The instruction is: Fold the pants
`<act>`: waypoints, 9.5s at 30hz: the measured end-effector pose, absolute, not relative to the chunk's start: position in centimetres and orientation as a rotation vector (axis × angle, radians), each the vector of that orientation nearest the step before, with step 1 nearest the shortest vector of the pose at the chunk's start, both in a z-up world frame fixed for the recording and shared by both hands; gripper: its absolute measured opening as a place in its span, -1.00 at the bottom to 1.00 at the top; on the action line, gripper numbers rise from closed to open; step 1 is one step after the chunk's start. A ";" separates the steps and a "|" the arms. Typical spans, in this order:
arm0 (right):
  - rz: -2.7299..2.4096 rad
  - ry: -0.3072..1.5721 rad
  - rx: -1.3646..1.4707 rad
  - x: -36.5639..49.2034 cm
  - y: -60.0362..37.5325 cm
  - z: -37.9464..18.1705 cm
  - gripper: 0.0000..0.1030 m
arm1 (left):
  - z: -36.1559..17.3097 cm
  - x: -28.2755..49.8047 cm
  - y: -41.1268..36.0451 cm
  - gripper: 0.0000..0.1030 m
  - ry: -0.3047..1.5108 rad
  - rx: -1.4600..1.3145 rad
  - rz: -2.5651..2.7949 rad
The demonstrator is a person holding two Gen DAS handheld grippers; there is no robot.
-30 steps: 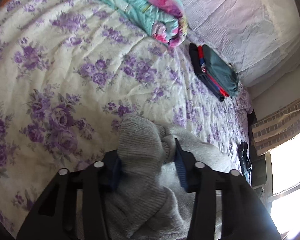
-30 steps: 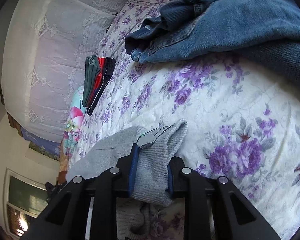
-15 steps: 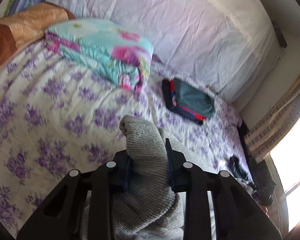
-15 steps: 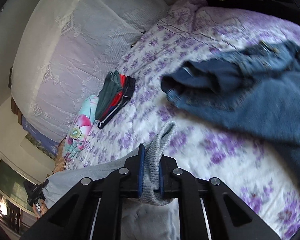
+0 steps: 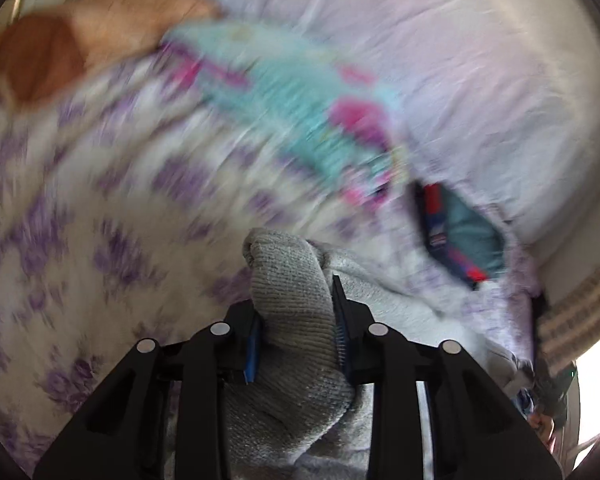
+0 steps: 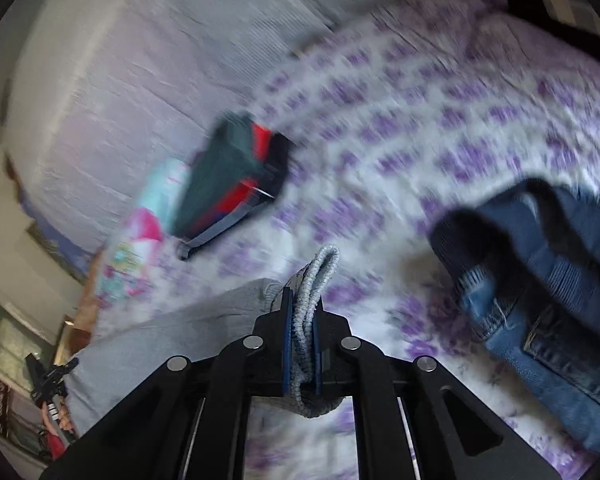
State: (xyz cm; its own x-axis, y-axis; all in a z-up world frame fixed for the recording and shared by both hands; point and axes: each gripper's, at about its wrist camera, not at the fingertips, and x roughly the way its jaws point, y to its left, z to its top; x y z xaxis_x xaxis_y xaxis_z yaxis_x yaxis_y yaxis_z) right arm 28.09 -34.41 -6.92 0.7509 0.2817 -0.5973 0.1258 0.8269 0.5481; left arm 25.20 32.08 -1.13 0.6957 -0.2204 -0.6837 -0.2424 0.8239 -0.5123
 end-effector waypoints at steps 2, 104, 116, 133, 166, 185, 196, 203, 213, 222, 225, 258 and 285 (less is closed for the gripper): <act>0.101 0.736 0.637 27.9 -35.3 -7.7 -0.82 | -3.1 25.4 33.1 -0.33 0.853 -0.669 0.012; 0.179 0.653 0.893 9.1 -35.3 -7.5 -0.04 | -6.9 3.3 30.8 -0.45 0.883 -0.832 -0.073; 0.195 0.900 1.071 25.2 -32.0 -12.8 0.09 | -7.8 3.4 31.1 -0.38 0.873 -0.866 -0.081; 0.102 0.760 0.826 18.9 -37.9 -10.1 -0.46 | -7.3 6.1 32.1 -0.32 0.885 -0.891 -0.143; 0.630 1.162 0.380 36.3 4.0 -10.4 -0.33 | -6.2 8.0 23.4 -0.35 0.979 -0.708 -0.385; 0.730 0.868 0.471 34.2 -4.9 -7.6 0.07 | -2.6 21.9 32.2 -0.13 0.967 -0.657 -0.224; 0.783 0.864 0.526 35.1 -5.1 -11.4 0.21 | -6.8 26.7 31.7 -0.07 1.042 -0.698 -0.307; 0.801 0.854 0.505 35.0 -4.7 -11.4 0.37 | -7.9 26.8 31.9 -0.10 0.999 -0.741 -0.461; 0.876 0.865 0.385 34.6 -2.6 -10.8 0.93 | -6.6 26.1 30.9 -0.48 0.951 -0.632 -0.446; 0.866 0.917 0.323 34.8 -1.9 -10.6 0.93 | -5.1 25.2 31.8 -0.66 0.850 -0.641 -0.460; 0.846 0.944 0.366 33.7 -2.5 -9.3 0.93 | -5.4 25.4 31.8 -0.66 0.865 -0.643 -0.447; 1.086 1.057 0.180 25.0 7.6 -11.1 0.93 | -7.7 6.0 33.3 -0.30 0.911 -0.889 -0.265; 1.138 1.068 0.280 24.2 6.2 -9.2 0.93 | -5.8 0.3 35.3 -0.91 0.783 -0.940 -0.117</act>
